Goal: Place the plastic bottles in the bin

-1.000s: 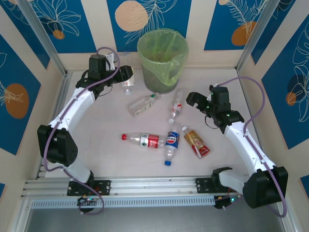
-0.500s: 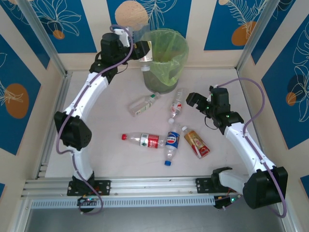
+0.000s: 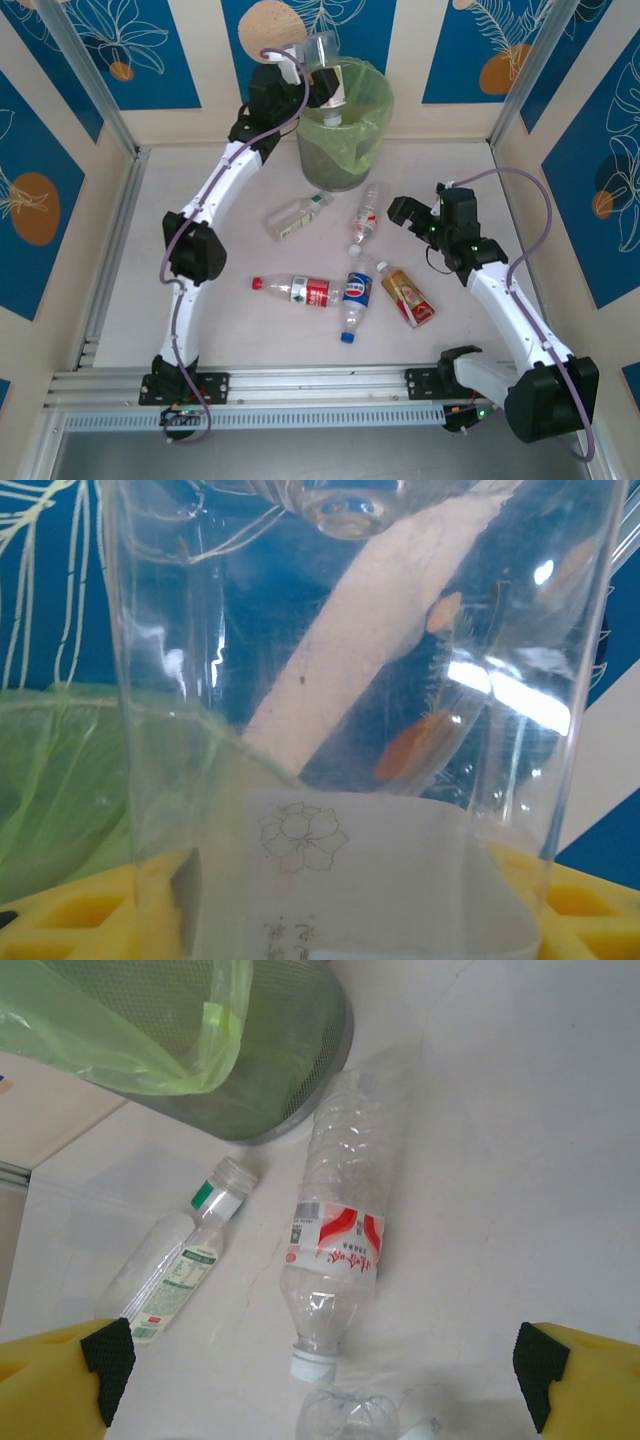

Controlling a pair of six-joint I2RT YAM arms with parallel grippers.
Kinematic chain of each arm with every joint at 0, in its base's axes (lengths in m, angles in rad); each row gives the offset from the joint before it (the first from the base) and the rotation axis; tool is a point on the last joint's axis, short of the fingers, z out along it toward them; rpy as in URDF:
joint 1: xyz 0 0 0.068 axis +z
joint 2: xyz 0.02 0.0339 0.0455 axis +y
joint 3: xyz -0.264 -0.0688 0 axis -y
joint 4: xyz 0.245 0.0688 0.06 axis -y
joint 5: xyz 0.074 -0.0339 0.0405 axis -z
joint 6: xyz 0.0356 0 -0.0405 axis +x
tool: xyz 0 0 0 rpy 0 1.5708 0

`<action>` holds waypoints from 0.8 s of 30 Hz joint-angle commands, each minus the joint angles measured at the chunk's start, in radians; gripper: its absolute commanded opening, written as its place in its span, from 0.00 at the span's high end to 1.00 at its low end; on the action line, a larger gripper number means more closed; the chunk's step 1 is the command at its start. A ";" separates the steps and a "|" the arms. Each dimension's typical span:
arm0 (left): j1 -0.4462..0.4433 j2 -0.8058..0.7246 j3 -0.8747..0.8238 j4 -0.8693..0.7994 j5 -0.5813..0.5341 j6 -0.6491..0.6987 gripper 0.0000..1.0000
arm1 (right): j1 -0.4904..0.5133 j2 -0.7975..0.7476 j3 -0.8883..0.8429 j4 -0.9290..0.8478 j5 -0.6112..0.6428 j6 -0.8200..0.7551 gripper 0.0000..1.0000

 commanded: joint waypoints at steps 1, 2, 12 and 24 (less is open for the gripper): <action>-0.002 0.091 0.136 -0.018 -0.051 0.004 0.57 | -0.002 -0.043 -0.033 -0.010 -0.018 0.031 0.01; -0.002 0.105 0.151 -0.021 -0.053 -0.001 0.57 | -0.002 -0.053 -0.042 -0.015 -0.012 0.035 0.00; -0.002 0.167 0.148 0.003 -0.033 0.057 0.55 | -0.004 -0.093 -0.069 -0.019 0.018 0.031 0.00; -0.002 0.200 0.147 -0.161 -0.029 0.165 0.52 | -0.003 -0.095 -0.071 -0.021 0.021 0.038 0.00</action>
